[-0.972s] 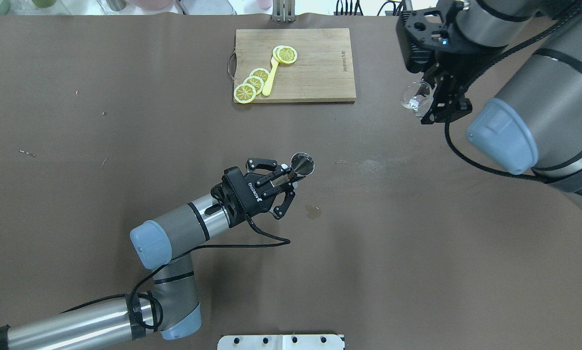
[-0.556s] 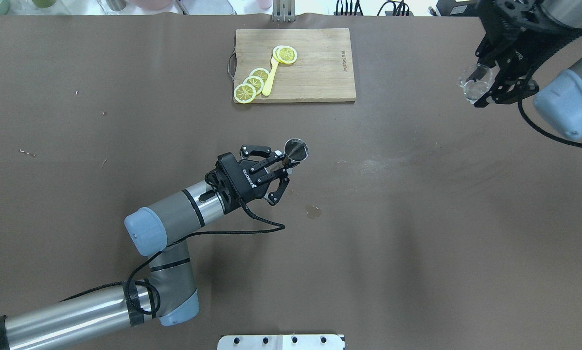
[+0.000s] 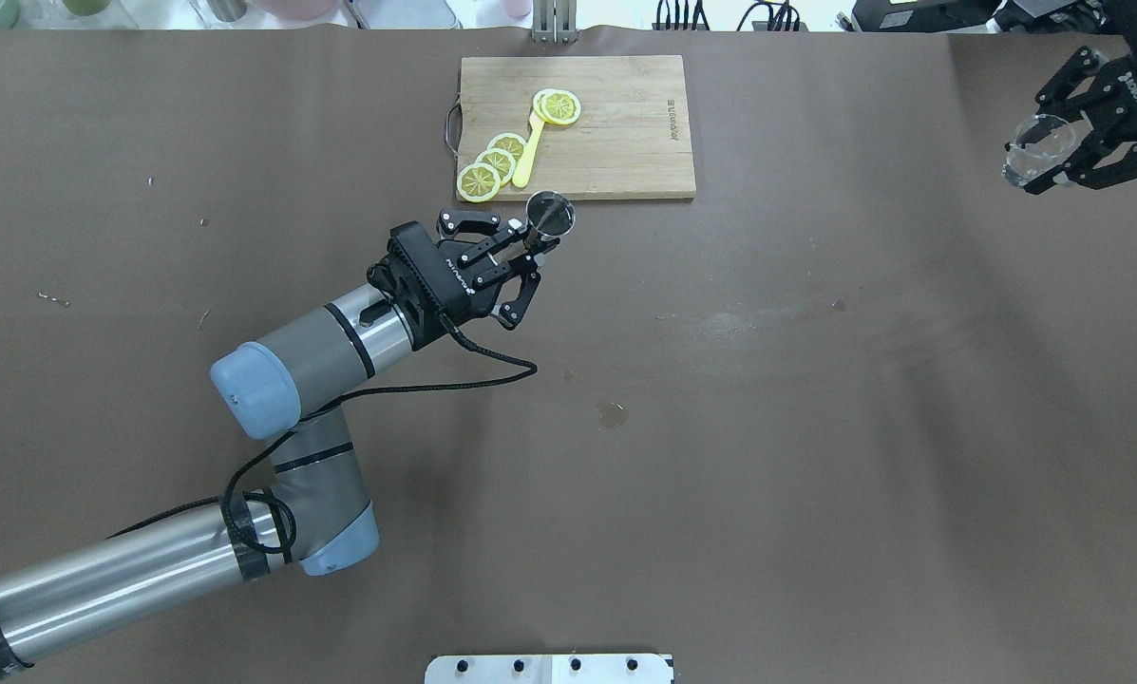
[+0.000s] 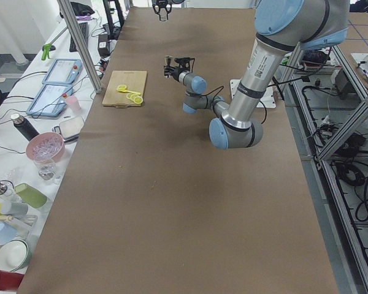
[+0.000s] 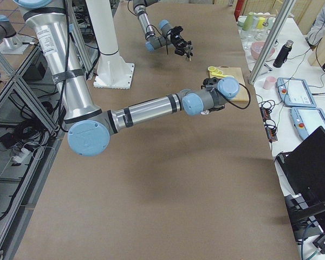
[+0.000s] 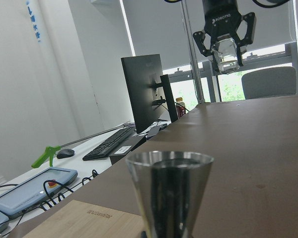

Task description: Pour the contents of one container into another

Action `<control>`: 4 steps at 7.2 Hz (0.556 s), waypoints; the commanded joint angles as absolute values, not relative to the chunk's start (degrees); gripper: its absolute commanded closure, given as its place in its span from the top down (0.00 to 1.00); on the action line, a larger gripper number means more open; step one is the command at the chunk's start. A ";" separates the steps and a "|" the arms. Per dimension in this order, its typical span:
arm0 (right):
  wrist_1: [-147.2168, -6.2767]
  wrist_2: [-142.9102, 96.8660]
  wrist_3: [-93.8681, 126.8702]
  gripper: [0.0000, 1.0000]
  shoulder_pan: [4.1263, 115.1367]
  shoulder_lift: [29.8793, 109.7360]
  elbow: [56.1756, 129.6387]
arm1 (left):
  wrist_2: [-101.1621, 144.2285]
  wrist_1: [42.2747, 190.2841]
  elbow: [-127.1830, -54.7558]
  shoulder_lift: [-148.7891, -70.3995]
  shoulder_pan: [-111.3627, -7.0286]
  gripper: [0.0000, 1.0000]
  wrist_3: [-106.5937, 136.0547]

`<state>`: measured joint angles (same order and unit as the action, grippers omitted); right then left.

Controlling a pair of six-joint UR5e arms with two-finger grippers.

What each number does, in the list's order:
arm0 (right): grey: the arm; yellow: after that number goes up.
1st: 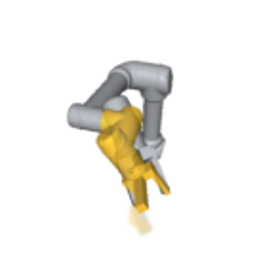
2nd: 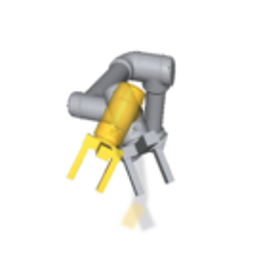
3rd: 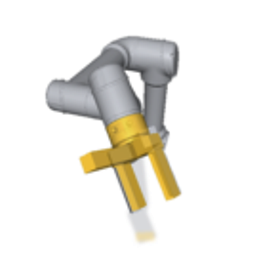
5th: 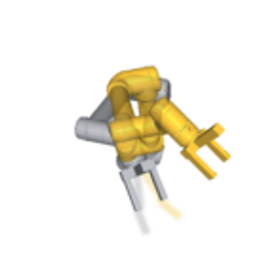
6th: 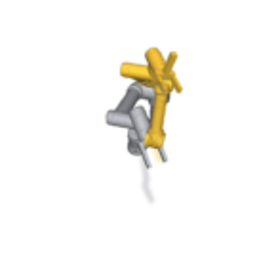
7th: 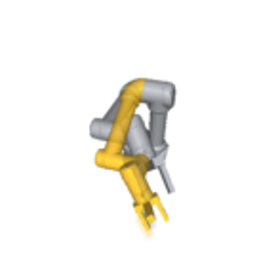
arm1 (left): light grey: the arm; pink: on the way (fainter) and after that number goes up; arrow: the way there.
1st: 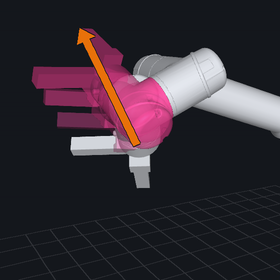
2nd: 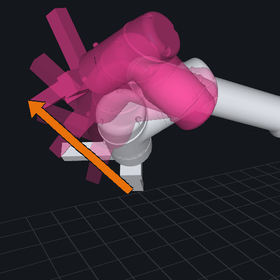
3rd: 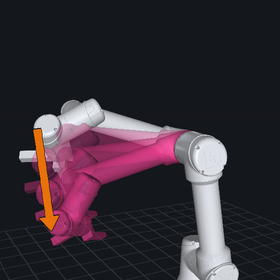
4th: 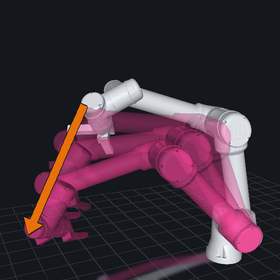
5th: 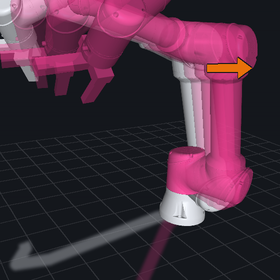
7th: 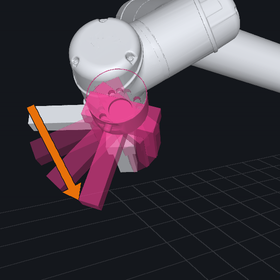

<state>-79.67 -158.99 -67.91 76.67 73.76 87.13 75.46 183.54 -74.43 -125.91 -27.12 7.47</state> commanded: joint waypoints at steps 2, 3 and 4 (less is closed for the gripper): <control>-63.59 -161.01 -68.55 0.00 77.26 77.87 80.10 | 76.90 177.21 -75.50 -124.46 -31.10 0.00 7.47; -56.50 -160.93 -68.55 0.00 77.26 77.96 75.63 | 76.99 176.84 -75.59 -123.84 -31.81 0.00 7.47; -52.95 -160.93 -68.38 0.00 77.17 77.96 72.89 | 76.91 176.92 -76.54 -123.14 -32.51 0.00 7.56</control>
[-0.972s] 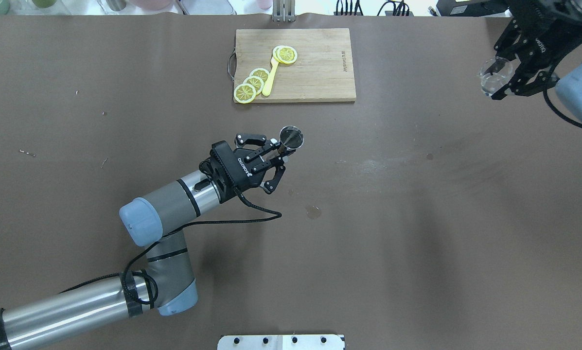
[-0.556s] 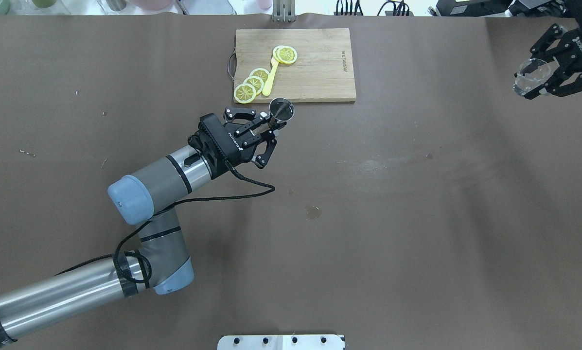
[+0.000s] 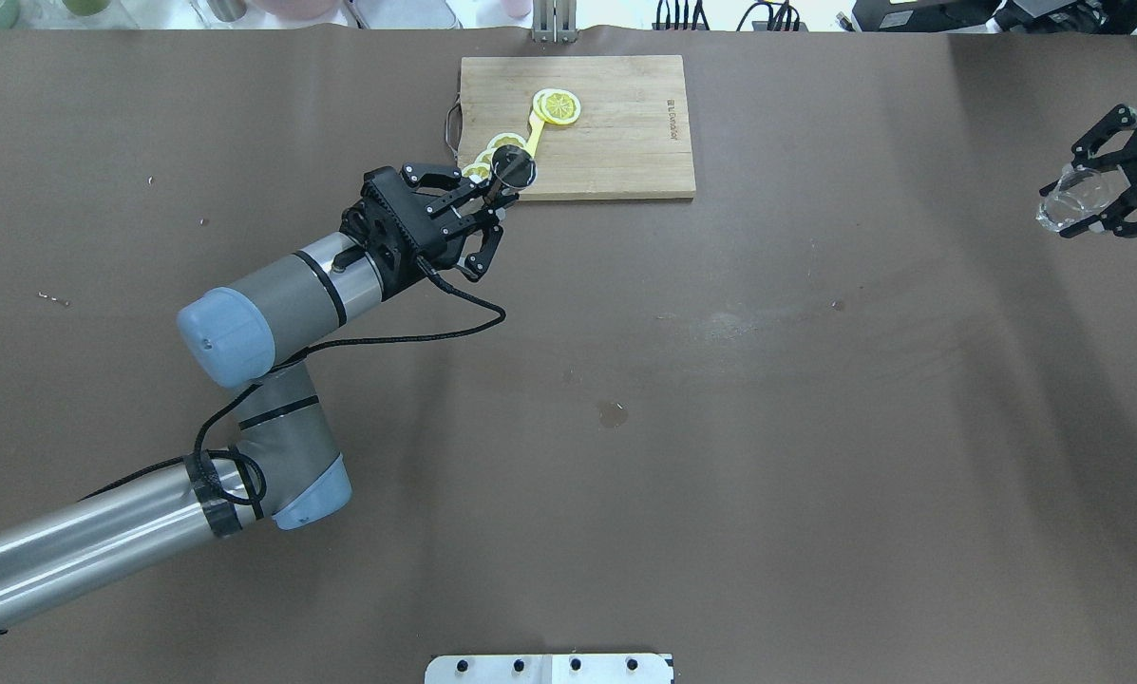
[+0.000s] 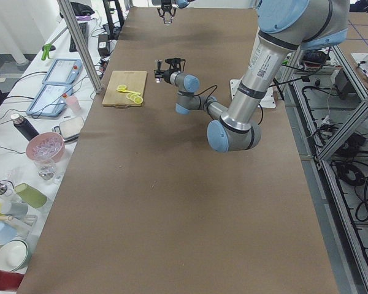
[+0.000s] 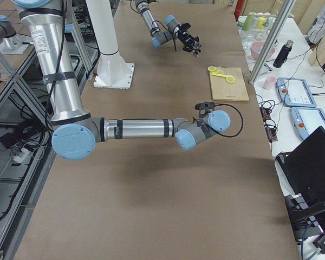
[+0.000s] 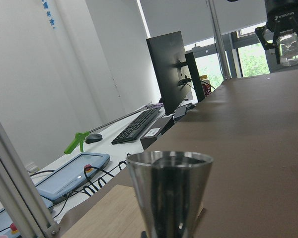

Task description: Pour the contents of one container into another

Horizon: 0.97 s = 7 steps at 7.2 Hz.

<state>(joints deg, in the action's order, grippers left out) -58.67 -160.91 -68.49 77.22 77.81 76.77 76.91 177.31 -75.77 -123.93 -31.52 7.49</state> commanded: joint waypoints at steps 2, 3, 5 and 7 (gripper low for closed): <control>-52.65 -160.40 -67.77 0.00 77.08 77.78 72.33 | 76.82 171.44 -78.48 -121.47 -33.40 0.00 7.56; -52.65 -160.31 -64.46 0.00 77.08 77.44 71.81 | 76.82 167.47 -79.62 -121.38 -33.49 0.00 8.08; -52.73 -160.14 -54.20 0.00 77.08 75.95 70.93 | 76.82 167.87 -80.94 -119.28 -33.75 0.00 8.35; -52.73 -160.14 -45.92 0.00 76.99 74.19 70.75 | 76.82 171.01 -81.04 -116.82 -33.93 0.00 8.35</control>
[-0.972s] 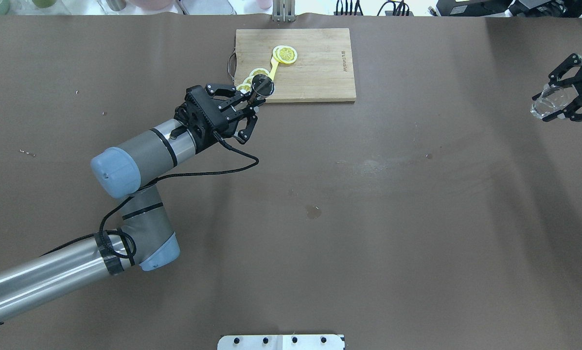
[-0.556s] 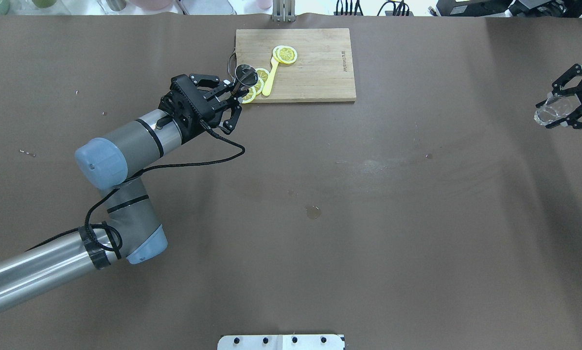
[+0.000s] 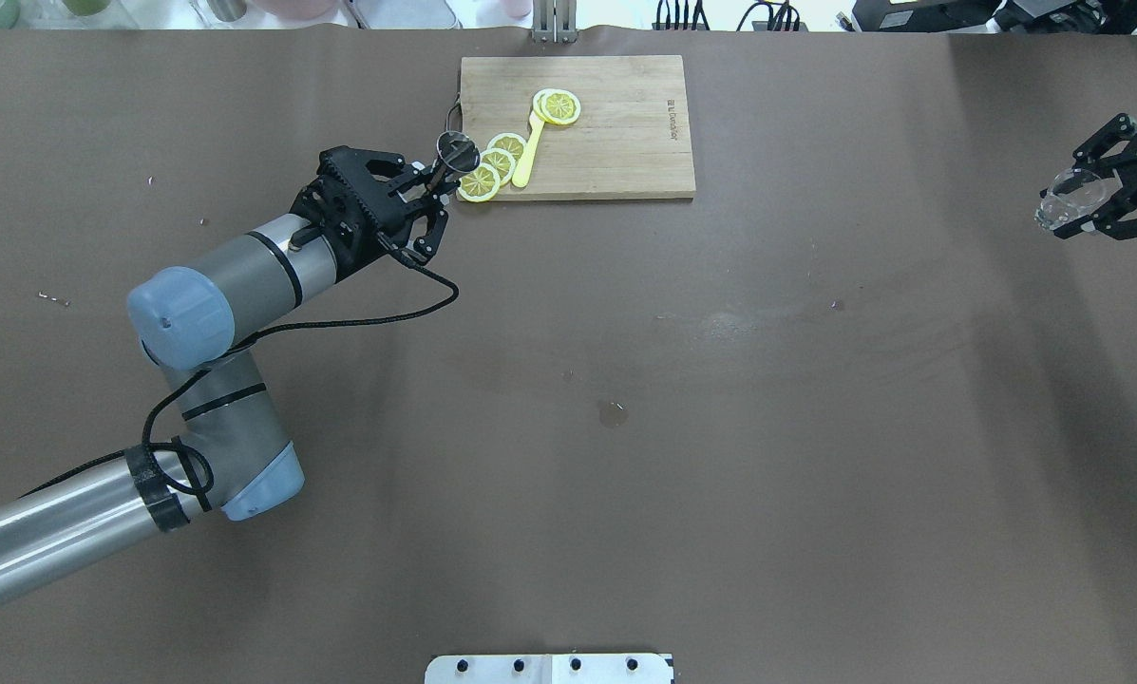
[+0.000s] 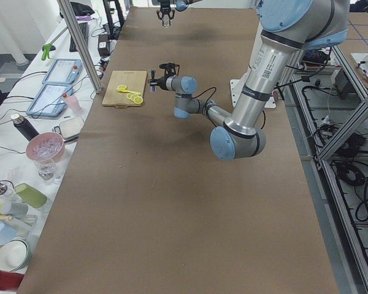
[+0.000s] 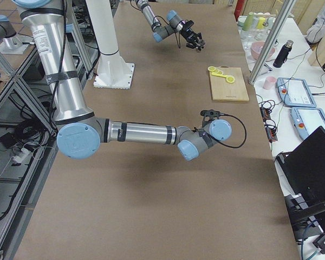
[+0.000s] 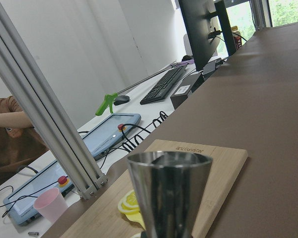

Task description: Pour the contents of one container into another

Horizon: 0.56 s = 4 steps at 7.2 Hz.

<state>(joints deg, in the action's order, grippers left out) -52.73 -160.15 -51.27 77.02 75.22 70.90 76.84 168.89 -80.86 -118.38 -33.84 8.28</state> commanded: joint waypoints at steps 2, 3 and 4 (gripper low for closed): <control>-52.65 -160.14 -39.32 0.00 76.82 72.52 70.66 | 75.51 175.22 -80.25 -113.93 -33.58 0.00 8.26; -52.56 -160.22 -38.59 0.00 76.73 72.42 70.66 | 75.32 178.73 -80.07 -113.65 -33.49 0.00 8.44; -51.86 -160.22 -38.50 0.00 76.73 72.42 70.66 | 75.24 179.55 -80.16 -113.64 -33.57 0.00 8.52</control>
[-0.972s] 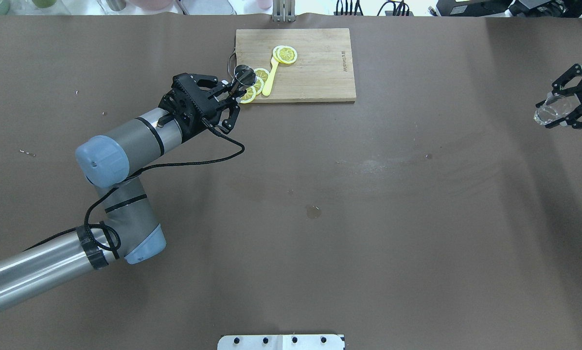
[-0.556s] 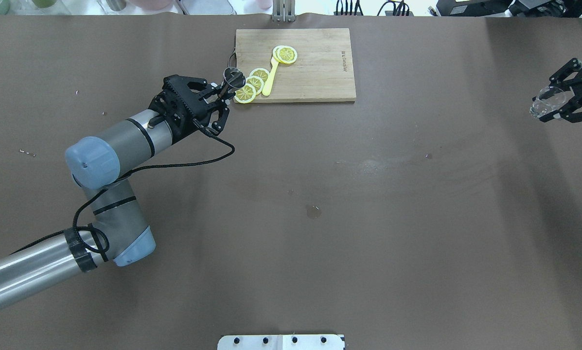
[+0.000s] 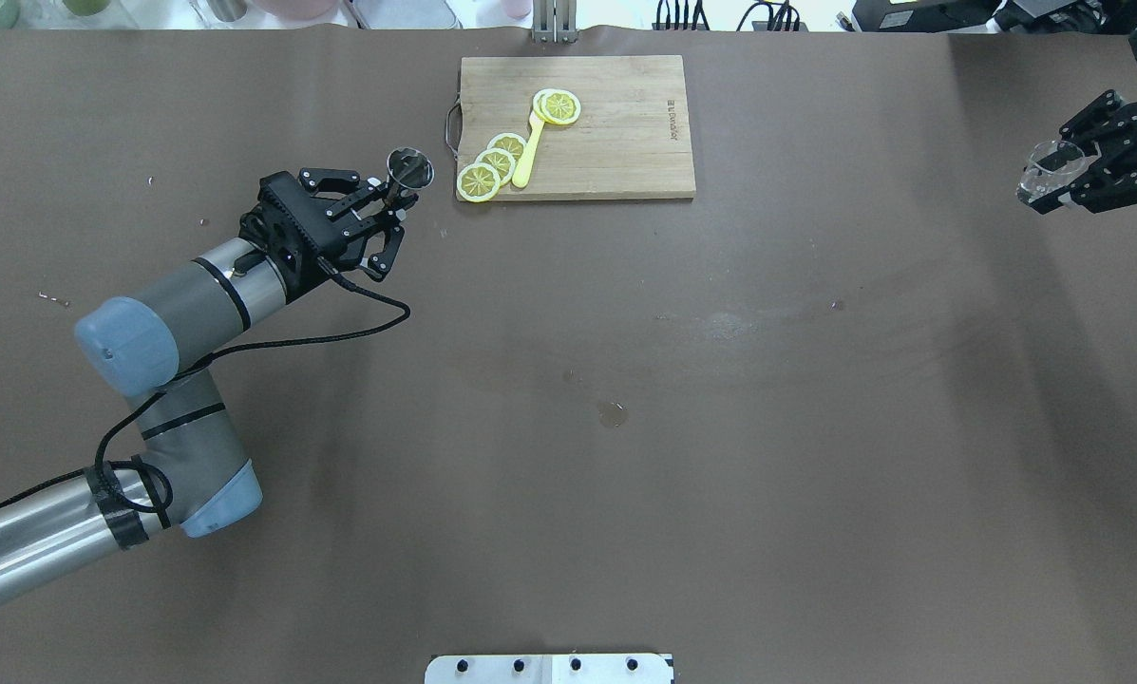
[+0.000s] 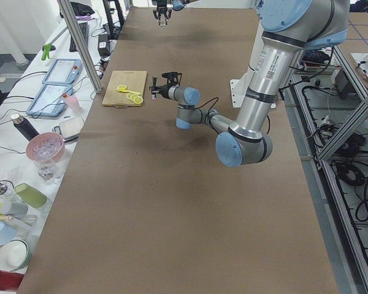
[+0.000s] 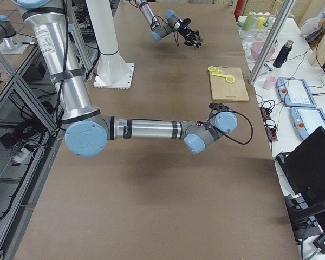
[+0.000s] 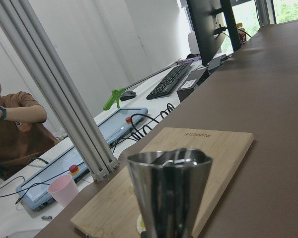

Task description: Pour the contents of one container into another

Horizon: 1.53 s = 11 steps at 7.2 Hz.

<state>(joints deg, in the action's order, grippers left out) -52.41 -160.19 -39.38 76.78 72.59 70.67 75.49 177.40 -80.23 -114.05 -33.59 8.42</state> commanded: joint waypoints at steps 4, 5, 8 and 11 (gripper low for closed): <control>-33.00 -155.49 -17.63 0.00 73.58 72.60 69.79 | 72.69 180.88 -79.98 -114.25 -33.40 0.00 15.38; -28.87 -154.00 -13.32 0.00 72.69 72.77 69.70 | 71.55 180.97 -79.89 -114.26 -33.49 0.00 15.55; -21.98 -143.98 -5.10 0.00 67.33 75.66 73.65 | 66.74 180.97 -80.42 -114.17 -33.40 0.00 15.56; -19.08 -137.75 -4.83 0.00 63.47 78.48 74.97 | 53.06 180.97 -80.51 -113.91 -30.61 0.00 19.57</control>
